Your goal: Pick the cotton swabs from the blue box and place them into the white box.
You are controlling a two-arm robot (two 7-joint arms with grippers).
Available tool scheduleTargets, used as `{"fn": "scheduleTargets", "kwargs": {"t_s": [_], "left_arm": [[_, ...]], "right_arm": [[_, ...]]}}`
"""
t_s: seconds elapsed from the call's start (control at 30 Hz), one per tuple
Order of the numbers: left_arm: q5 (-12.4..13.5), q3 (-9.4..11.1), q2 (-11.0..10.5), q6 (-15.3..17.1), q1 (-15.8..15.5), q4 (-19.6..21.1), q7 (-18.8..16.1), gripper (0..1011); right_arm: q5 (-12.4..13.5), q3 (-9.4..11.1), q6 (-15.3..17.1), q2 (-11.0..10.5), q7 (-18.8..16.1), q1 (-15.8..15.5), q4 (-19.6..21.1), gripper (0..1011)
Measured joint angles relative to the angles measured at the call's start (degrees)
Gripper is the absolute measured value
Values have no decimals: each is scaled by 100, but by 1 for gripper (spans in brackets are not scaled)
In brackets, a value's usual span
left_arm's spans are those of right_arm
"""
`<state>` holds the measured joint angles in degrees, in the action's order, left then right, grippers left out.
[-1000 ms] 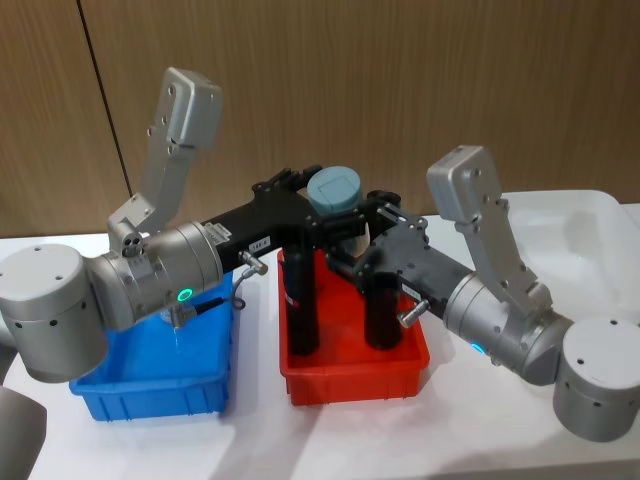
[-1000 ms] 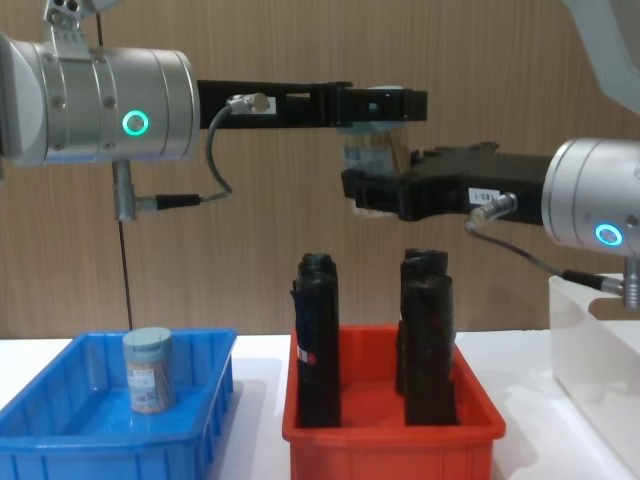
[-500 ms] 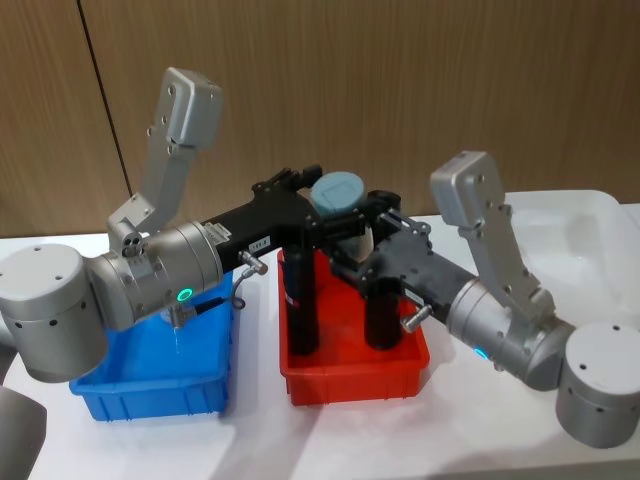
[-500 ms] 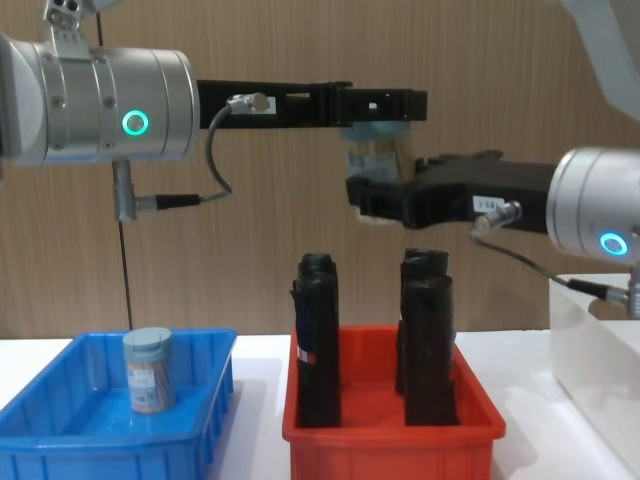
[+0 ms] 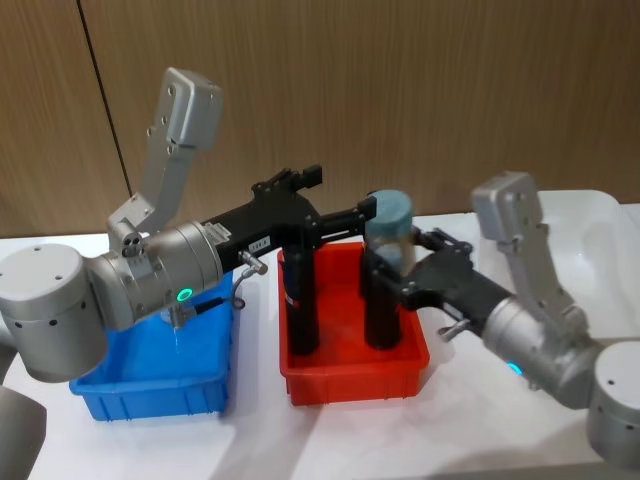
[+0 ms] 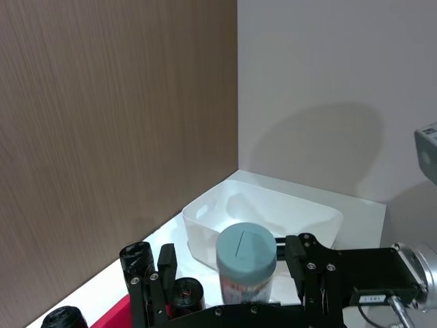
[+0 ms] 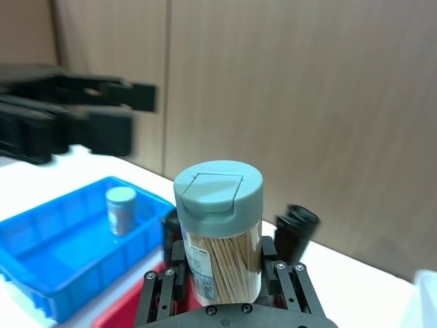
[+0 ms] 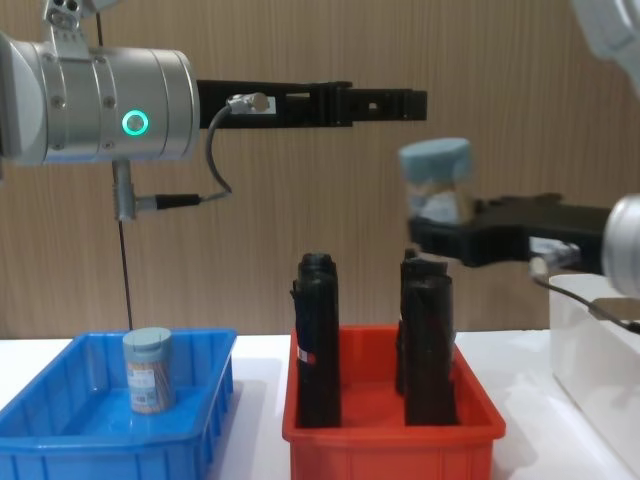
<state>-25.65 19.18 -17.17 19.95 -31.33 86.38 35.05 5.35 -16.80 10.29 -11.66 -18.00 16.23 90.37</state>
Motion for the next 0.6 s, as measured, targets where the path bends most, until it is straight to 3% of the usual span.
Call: {"fn": "scheduleTargets", "kwargs": {"t_s": [0.6], "left_arm": [[0, 0, 0, 0, 0, 0, 0, 1003]], "right_arm": [[373, 547, 40, -473, 788, -131, -250, 621]]}}
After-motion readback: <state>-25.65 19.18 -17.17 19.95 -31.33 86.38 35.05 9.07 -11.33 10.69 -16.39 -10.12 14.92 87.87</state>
